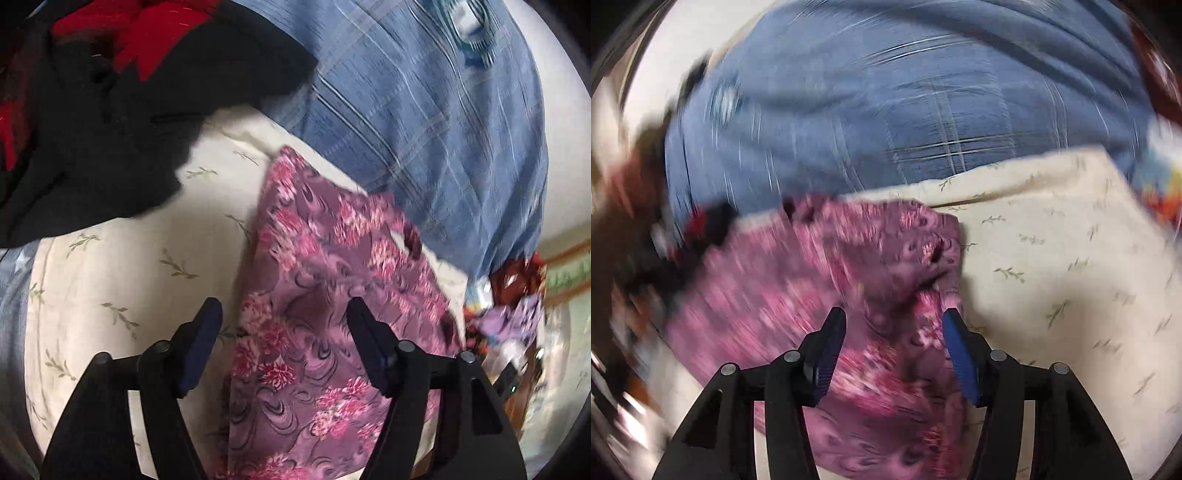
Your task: Fold small clothes
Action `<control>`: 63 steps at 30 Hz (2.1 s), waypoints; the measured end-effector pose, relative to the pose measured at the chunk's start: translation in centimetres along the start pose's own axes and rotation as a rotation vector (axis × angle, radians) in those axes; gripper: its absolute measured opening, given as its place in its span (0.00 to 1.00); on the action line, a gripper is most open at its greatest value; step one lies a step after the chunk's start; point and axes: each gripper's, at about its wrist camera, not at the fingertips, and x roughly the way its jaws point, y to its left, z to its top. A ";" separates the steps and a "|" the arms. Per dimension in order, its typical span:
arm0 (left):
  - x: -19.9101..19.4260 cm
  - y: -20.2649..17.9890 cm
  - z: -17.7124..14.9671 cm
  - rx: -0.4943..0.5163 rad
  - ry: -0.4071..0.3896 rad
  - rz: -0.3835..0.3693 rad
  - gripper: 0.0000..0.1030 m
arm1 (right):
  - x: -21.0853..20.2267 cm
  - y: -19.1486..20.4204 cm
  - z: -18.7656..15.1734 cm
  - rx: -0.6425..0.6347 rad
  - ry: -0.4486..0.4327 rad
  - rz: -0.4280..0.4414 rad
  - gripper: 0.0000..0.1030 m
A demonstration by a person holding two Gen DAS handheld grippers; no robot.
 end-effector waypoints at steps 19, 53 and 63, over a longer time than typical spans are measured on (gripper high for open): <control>2.1 -1.8 0.5 0.090 0.007 0.090 0.44 | 3.2 -4.0 3.5 0.174 -0.012 0.021 0.39; 8.4 -3.3 8.0 0.101 -0.093 0.345 0.08 | 12.3 -8.0 8.6 0.434 0.054 -0.081 0.09; -4.0 0.6 0.6 0.041 -0.081 0.189 0.47 | 0.4 -7.2 3.3 0.496 -0.065 0.030 0.21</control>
